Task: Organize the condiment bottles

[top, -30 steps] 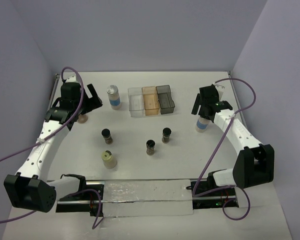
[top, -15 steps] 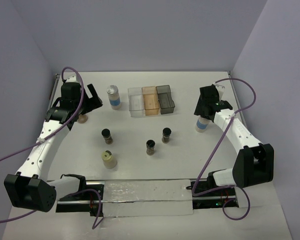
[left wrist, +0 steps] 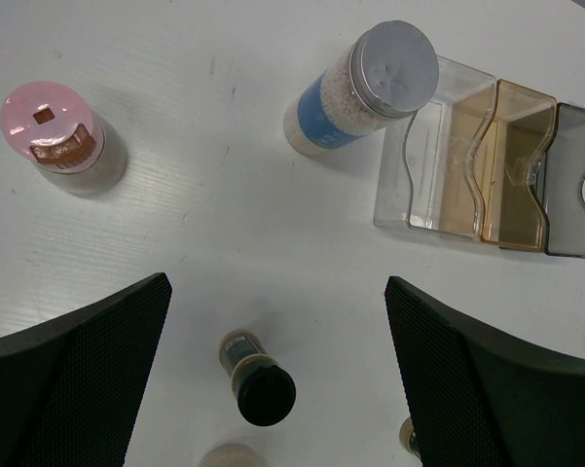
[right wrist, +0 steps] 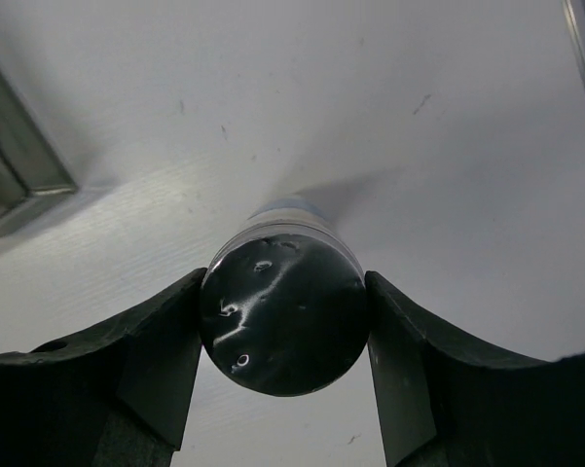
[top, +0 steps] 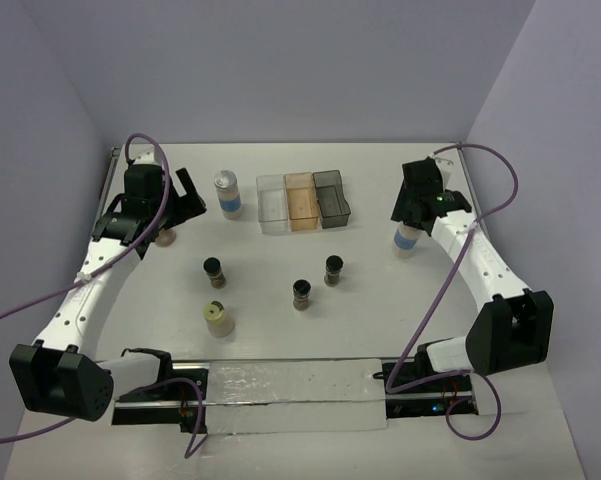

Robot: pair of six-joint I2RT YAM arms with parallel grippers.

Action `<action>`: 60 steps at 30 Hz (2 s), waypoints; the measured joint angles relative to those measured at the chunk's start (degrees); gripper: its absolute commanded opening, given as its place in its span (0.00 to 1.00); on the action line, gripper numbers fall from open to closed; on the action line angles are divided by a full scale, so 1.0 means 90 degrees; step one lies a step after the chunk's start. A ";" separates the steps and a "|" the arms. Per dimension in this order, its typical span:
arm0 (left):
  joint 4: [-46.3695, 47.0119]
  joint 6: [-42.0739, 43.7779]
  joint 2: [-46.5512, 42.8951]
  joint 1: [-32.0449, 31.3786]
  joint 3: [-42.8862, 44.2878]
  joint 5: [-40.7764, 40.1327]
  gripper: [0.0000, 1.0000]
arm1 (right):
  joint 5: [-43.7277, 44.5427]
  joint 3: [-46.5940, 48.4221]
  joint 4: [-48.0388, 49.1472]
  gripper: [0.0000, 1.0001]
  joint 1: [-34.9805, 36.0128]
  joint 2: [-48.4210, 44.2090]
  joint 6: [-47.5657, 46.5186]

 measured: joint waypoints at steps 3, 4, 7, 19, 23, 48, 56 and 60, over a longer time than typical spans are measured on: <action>-0.0001 0.0000 0.0052 0.0000 0.0000 -0.0011 0.99 | 0.0057 0.0791 -0.0175 0.09 0.0163 0.0050 -0.0052; -0.0002 0.0000 0.0072 0.0000 0.0000 -0.0013 0.99 | 0.0076 0.1104 -0.0201 0.09 0.0252 0.0114 -0.0065; -0.0047 0.0002 0.0142 0.0000 0.0026 -0.0032 0.99 | 0.0131 0.2173 -0.0237 0.09 0.0576 0.0542 -0.0119; -0.0180 0.0061 0.0185 0.0000 0.0313 -0.0245 0.99 | 0.0203 0.5515 -0.0624 0.09 0.1606 0.3281 -0.0501; -0.0242 0.0099 0.0185 0.0000 0.0387 -0.0322 0.99 | 0.0177 0.6149 -0.0656 0.09 0.1758 0.3904 -0.0574; -0.0257 0.0299 0.0206 0.0000 0.0406 -0.0355 1.00 | 0.0133 0.7074 -0.0687 0.09 0.1842 0.5581 -0.0583; -0.0261 0.0342 0.0248 0.0000 0.0406 -0.0355 0.99 | 0.0194 0.7073 -0.0562 0.13 0.1817 0.5764 -0.0521; -0.0265 0.0342 0.0306 0.0000 0.0406 -0.0355 1.00 | 0.0184 0.7062 -0.0467 0.22 0.1788 0.5866 -0.0485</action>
